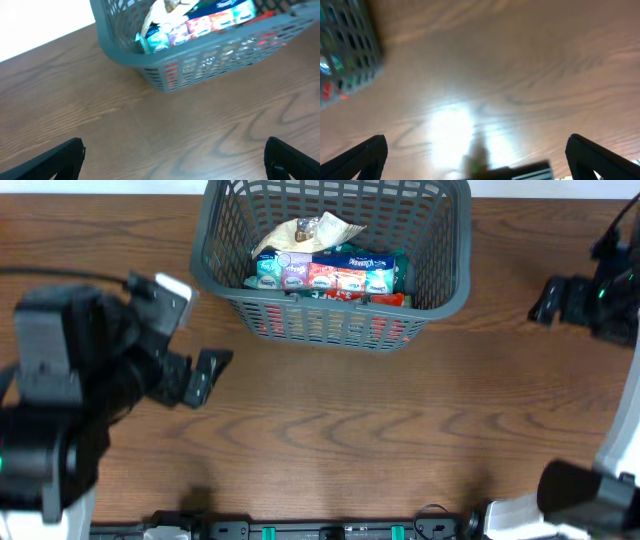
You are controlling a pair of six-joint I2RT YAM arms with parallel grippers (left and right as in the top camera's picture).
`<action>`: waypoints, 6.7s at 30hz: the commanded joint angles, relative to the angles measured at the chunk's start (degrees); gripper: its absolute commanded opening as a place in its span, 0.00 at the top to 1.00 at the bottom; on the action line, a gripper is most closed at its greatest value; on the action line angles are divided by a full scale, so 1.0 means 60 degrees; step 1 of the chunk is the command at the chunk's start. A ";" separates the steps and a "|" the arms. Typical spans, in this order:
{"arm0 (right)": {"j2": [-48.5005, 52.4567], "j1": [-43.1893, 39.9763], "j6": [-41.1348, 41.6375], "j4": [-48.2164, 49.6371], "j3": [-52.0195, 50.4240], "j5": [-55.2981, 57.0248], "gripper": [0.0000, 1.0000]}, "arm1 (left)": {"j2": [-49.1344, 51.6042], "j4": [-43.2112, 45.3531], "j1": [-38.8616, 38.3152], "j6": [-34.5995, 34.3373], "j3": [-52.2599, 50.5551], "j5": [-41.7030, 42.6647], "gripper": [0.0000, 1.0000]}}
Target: Pack container
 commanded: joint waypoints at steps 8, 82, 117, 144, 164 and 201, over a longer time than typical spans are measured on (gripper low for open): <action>-0.4849 0.0554 -0.0645 0.2805 -0.6007 -0.0441 0.01 | -0.2667 0.0725 -0.0098 -0.0809 -0.2834 -0.1708 0.01; -1.5846 0.4244 -0.2029 1.3992 -1.8302 0.1038 0.01 | -0.3246 0.3869 -0.0098 -0.2918 -0.6189 -0.4659 0.01; -1.5839 0.4193 -0.2124 1.3974 -1.8294 0.0903 0.01 | -0.3246 0.3869 -0.0098 -0.2918 -0.6189 -0.4659 0.01; -1.5839 0.4193 -0.2124 1.3974 -1.8294 0.0903 0.01 | -0.6349 0.5887 -0.0098 -0.2918 -0.7599 -0.3333 0.01; -1.5839 0.4193 -0.2124 1.3978 -1.8294 0.0903 0.01 | -1.0316 1.3573 -0.0142 -0.2849 -1.5034 -0.2994 0.01; -1.5839 0.4193 -0.2124 1.3978 -1.8294 0.0903 0.01 | -1.0327 1.1216 -0.0546 -0.2703 -1.5435 -0.1144 0.01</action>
